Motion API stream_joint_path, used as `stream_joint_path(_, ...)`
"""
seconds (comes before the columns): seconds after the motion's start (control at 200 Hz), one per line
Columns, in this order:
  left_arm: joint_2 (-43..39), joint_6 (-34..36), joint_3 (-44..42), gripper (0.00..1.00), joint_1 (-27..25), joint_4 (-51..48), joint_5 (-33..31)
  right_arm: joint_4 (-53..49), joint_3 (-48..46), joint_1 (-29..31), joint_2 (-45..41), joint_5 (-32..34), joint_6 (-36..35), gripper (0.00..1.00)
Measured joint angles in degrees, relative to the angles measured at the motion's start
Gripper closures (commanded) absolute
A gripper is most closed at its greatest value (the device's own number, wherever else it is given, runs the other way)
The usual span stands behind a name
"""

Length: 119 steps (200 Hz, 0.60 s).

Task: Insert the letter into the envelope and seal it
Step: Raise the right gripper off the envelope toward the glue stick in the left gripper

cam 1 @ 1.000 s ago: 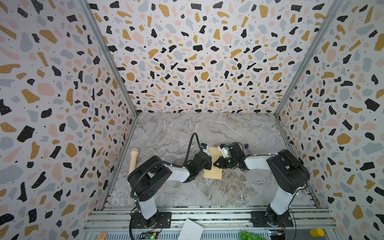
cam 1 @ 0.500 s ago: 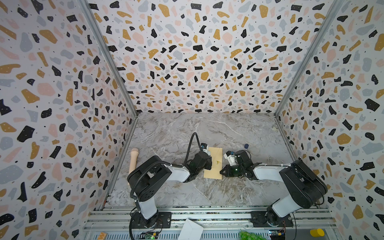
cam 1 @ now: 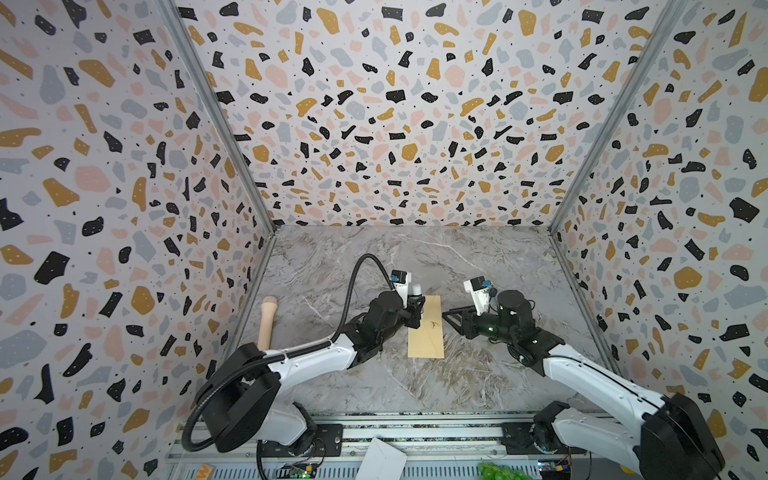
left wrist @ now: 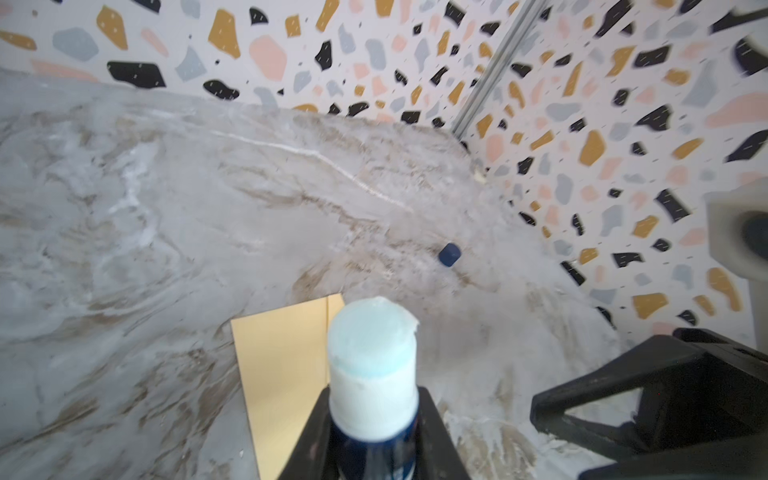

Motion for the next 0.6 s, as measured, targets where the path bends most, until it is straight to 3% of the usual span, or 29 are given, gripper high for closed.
stream_joint_path(0.07, -2.3, -0.9, 0.1, 1.00, 0.1, 0.5, 1.7, 1.2, -1.2, 0.0, -4.6, 0.1, 0.0, 0.42)
stream_joint_path(0.23, -5.6, -4.4, 0.1, 1.00, 0.3, 2.2, 5.6, 4.4, -3.1, 0.0, -10.3, -1.0, 1.3, 0.41)
stream_joint_path(0.596, -9.4, -15.2, 0.1, 1.00, 1.2, 10.4, 12.2, 19.3, -5.3, 0.0, -10.0, -6.8, 12.9, 0.39)
